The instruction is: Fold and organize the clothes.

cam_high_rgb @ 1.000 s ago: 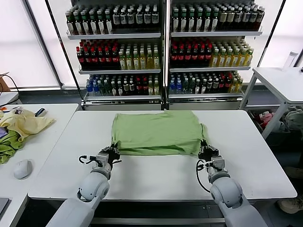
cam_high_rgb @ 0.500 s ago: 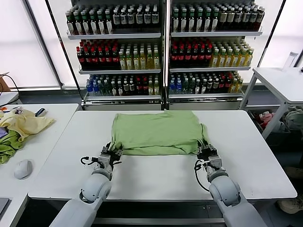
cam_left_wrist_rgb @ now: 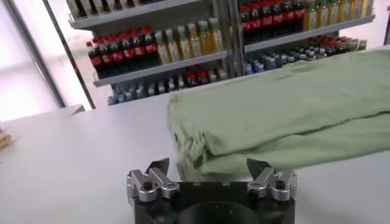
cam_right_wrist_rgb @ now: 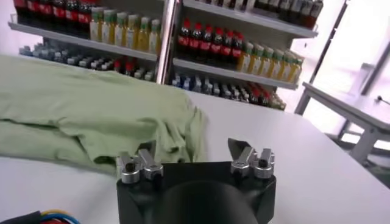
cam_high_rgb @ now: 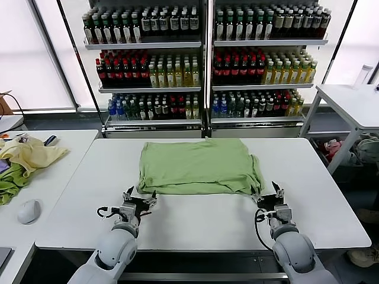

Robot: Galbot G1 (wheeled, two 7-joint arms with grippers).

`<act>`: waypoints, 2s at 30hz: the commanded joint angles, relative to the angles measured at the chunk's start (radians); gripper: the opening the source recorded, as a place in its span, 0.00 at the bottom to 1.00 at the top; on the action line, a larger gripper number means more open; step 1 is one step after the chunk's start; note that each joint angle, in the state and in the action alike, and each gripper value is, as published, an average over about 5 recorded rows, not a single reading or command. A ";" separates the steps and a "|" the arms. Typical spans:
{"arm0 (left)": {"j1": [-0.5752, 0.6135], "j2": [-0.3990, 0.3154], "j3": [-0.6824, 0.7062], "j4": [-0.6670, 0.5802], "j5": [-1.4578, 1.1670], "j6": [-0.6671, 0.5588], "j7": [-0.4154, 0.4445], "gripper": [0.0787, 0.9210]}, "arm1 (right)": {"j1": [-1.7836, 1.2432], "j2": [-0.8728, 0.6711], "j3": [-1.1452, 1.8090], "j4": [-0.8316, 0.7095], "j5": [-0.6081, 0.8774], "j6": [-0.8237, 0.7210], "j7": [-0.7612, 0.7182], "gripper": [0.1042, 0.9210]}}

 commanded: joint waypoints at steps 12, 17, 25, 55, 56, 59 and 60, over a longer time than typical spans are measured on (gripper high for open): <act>-0.080 -0.025 -0.019 0.053 -0.135 0.024 -0.056 0.88 | 0.079 0.010 -0.057 -0.085 0.214 -0.036 0.027 0.82; -0.083 -0.022 -0.016 0.085 -0.176 0.052 -0.054 0.85 | 0.102 0.011 -0.070 -0.125 0.244 -0.058 0.033 0.65; -0.087 -0.023 -0.017 0.105 -0.236 0.069 -0.054 0.60 | 0.099 0.001 -0.071 -0.131 0.265 -0.060 0.030 0.37; 0.308 0.015 -0.130 -0.315 -0.236 0.038 -0.052 0.04 | -0.370 -0.047 0.091 0.312 0.148 -0.046 0.019 0.04; 0.342 0.016 -0.135 -0.337 -0.226 0.038 -0.052 0.04 | -0.407 -0.044 0.101 0.335 0.127 -0.039 0.017 0.04; 0.434 0.021 -0.150 -0.390 -0.196 0.038 -0.051 0.04 | -0.497 -0.035 0.123 0.393 0.073 -0.018 0.012 0.04; 0.458 0.022 -0.156 -0.404 -0.183 0.040 -0.046 0.04 | -0.522 -0.032 0.130 0.410 0.061 -0.013 0.011 0.04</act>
